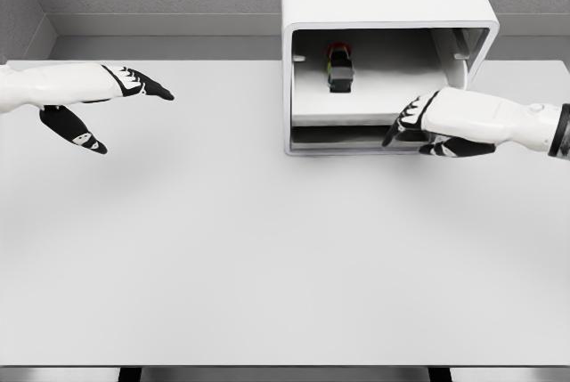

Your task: Slide open multi-storey tabletop storage cabinets and put open load switch and slide close multi-storey tabletop storage cabinets

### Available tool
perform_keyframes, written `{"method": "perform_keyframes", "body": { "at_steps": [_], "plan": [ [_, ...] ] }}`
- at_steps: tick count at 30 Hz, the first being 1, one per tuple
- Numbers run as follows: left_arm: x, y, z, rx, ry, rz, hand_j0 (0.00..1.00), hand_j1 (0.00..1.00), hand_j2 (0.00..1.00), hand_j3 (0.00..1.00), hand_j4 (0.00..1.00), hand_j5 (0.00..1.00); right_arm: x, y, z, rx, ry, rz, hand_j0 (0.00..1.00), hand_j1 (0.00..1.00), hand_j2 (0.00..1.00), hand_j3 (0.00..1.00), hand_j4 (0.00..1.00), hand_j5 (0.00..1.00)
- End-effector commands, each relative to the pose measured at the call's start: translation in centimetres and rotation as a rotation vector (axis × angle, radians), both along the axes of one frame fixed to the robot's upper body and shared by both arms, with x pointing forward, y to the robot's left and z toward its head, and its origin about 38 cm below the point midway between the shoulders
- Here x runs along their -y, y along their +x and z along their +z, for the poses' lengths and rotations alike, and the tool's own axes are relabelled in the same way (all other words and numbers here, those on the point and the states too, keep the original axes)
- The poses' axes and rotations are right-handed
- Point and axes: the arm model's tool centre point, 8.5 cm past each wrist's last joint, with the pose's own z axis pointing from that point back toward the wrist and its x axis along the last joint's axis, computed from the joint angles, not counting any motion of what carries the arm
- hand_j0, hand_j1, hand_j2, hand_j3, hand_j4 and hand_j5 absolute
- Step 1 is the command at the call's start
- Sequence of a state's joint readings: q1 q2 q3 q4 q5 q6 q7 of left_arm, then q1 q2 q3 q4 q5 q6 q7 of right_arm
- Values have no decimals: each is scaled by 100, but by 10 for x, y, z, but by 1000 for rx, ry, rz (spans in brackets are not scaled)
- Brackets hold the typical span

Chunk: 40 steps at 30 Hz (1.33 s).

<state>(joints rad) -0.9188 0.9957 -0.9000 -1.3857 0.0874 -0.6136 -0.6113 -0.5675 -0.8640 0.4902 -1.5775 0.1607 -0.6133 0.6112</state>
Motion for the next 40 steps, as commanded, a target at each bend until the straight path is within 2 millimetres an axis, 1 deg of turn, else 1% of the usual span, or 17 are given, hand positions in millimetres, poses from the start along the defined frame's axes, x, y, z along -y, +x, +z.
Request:
{"method": "perform_keyframes", "body": {
  "at_steps": [1, 3, 4, 7, 12, 19, 20, 21, 22, 23, 25, 26, 27, 28, 30, 35, 40],
  "plan": [
    [-1, 0, 1, -2, -6, 5, 100, 100, 100, 100, 100, 100, -2, 4, -15, -42, 6, -8, 67, 67, 67, 67, 67, 67],
    [0, 0, 1, -1, -7, 3, 100, 100, 100, 100, 100, 100, -3, 9, -17, -45, 4, -15, 67, 67, 67, 67, 67, 67],
    [-1, 0, 1, -2, -6, 5, 100, 100, 100, 100, 100, 100, -2, 12, -14, -39, 5, -19, 67, 67, 67, 67, 67, 67],
    [-1, 0, 1, -2, -6, 5, 100, 100, 100, 100, 100, 100, -8, 22, -14, -45, 7, -20, 67, 67, 67, 67, 67, 67],
    [0, 1, 2, 1, -8, 3, 100, 100, 100, 100, 100, 100, -8, 25, -10, -34, 4, -20, 69, 69, 69, 69, 69, 69],
    [-1, 1, 1, -4, -9, 7, 100, 100, 100, 100, 100, 100, -11, 22, -5, -20, 2, -8, 69, 69, 69, 69, 69, 69],
    [0, 1, 0, -3, -8, 6, 100, 100, 100, 100, 100, 100, -11, 21, -9, -29, -1, -6, 69, 69, 69, 69, 69, 69],
    [0, 1, 0, -4, -10, 6, 100, 100, 100, 100, 100, 100, -14, 15, -12, -33, -6, 10, 71, 71, 71, 71, 71, 71],
    [0, 2, 0, -3, -9, 4, 100, 100, 100, 100, 100, 100, -8, 3, -10, -26, -41, 19, 71, 71, 71, 71, 71, 71],
    [0, 2, -1, -5, -9, 6, 100, 100, 100, 100, 100, 100, -2, -3, -8, -21, -63, 20, 71, 71, 71, 71, 71, 71],
    [-1, 1, -1, -5, -8, 7, 100, 100, 100, 100, 100, 100, 9, -4, -1, -3, -48, -10, 72, 72, 72, 72, 72, 72],
    [0, 2, -1, -5, -9, 6, 100, 100, 100, 100, 100, 100, 14, -7, -1, 2, -38, -26, 85, 85, 85, 85, 85, 85],
    [0, 2, -1, -5, -9, 6, 100, 100, 100, 100, 100, 100, 15, -12, -2, 4, -28, -27, 95, 95, 95, 95, 95, 95],
    [0, 2, -1, -5, -9, 6, 100, 100, 100, 100, 100, 100, 16, -15, -3, 3, -27, -26, 100, 100, 100, 100, 100, 100],
    [0, 2, -1, -5, -9, 6, 100, 100, 100, 100, 100, 100, 19, -16, -2, 3, -37, -31, 100, 100, 100, 100, 100, 100],
    [0, 2, -1, -5, -9, 6, 100, 100, 100, 100, 100, 100, 18, -17, -1, 6, -37, -25, 100, 100, 100, 100, 100, 100],
    [0, 2, -1, -5, -8, 6, 100, 100, 100, 100, 100, 100, 18, -18, -5, -5, -37, -26, 100, 100, 100, 100, 100, 100]
  ]
}}
